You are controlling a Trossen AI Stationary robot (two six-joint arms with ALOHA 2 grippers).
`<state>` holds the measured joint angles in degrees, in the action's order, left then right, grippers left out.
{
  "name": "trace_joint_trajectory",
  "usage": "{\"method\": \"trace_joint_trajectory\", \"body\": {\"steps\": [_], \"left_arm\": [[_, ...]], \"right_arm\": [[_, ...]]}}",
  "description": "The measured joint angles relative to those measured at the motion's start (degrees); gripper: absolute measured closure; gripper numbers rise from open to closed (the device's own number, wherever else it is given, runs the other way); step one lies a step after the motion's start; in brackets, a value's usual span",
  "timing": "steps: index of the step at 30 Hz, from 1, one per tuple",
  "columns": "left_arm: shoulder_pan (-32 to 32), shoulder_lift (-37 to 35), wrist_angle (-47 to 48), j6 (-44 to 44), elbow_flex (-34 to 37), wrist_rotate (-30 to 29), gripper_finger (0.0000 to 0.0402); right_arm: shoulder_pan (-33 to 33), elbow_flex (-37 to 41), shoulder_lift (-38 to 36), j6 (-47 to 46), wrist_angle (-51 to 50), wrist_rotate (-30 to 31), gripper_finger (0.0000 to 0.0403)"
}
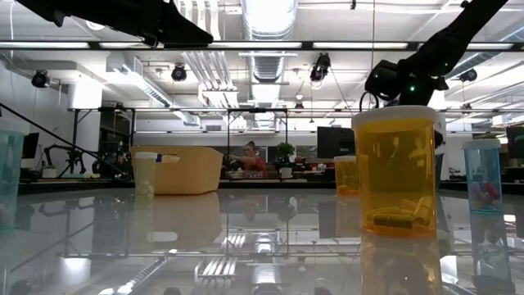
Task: Pick and place medicine bottles into bin by pill shape (circle, oval)
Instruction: Put the peach bottle pill into the blue bin
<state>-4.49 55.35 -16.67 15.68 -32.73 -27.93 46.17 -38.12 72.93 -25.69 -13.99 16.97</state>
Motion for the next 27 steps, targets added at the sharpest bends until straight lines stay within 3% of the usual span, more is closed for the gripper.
{"method": "trace_joint_trajectory", "body": {"steps": [9,15,20,27], "left_arm": [[0.0,0.0,0.0,0.0,0.0,0.0,0.012],[0.0,0.0,0.0,0.0,0.0,0.0,0.012],[0.0,0.0,-0.2,0.0,0.0,0.0,0.012],[0.0,0.0,-1.1,-0.1,0.0,0.0,0.012]], "right_arm": [[0.0,-0.5,-0.2,0.1,-0.3,1.1,0.0204],[0.0,-1.2,-1.9,0.2,-0.9,0.9,0.0195],[-0.2,-1.7,-6.4,0.2,-4.4,0.3,0.0195],[-2.0,-1.8,-15.8,0.2,-6.8,-5.7,0.0195]]}}
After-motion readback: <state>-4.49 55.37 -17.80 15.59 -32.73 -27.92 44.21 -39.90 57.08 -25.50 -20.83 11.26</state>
